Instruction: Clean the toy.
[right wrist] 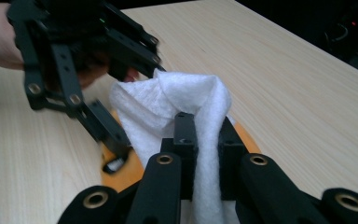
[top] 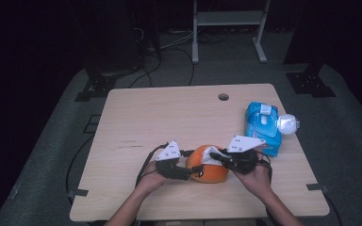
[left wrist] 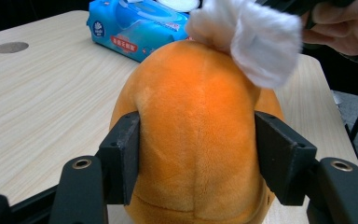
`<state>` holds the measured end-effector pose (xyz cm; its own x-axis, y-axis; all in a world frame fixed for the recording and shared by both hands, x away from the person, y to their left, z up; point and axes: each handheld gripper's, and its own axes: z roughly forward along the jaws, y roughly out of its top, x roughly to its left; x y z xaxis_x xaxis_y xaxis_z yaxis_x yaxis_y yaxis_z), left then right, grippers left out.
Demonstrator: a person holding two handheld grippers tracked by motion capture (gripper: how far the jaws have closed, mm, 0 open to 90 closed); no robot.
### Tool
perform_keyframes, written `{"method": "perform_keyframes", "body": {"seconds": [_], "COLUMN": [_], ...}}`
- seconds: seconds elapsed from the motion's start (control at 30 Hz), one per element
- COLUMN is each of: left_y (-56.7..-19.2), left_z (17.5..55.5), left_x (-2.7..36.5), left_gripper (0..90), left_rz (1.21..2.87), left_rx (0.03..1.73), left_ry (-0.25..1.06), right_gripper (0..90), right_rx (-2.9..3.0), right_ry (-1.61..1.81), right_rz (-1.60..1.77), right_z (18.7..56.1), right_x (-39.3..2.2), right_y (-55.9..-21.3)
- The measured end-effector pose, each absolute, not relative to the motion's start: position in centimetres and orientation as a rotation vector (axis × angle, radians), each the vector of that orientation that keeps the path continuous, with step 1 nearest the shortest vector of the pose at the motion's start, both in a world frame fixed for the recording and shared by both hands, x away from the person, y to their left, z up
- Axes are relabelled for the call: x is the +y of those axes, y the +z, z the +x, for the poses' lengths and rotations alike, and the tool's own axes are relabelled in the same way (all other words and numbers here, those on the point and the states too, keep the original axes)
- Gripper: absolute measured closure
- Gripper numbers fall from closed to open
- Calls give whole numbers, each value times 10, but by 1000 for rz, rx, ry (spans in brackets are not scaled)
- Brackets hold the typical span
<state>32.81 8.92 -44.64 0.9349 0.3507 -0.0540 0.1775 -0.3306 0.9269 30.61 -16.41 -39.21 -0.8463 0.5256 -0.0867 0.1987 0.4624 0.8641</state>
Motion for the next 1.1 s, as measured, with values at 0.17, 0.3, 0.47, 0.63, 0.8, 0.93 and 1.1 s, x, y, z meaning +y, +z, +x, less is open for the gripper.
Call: {"method": "perform_keyframes", "body": {"seconds": [0.17, 0.3, 0.47, 0.63, 0.8, 0.93, 1.1], "left_y": [-447, -447, -446, -450, -455, -457, -458], "left_z": [330, 330, 329, 326, 322, 322, 323], "left_x": [93, 93, 89, 92, 93, 93, 93], "left_gripper": [374, 374, 374, 373, 366, 339, 311], "left_rz": [1920, 1918, 1919, 1915, 1876, 1855, 1847], "left_rx": [415, 419, 397, 376, 395, 433, 418], "left_ry": [160, 157, 168, 194, 206, 184, 175], "right_gripper": [817, 817, 817, 818, 819, 819, 818], "right_rx": [2400, 2373, 2381, 2414, 2423, 2424, 2424], "right_ry": [1321, 1319, 1366, 1363, 1368, 1368, 1367], "right_rz": [561, 609, 739, 724, 719, 717, 716], "right_z": [309, 313, 320, 320, 319, 318, 318], "right_x": [-144, -159, -181, -177, -175, -174, -174], "right_y": [-391, -392, -404, -408, -410, -411, -411]}}
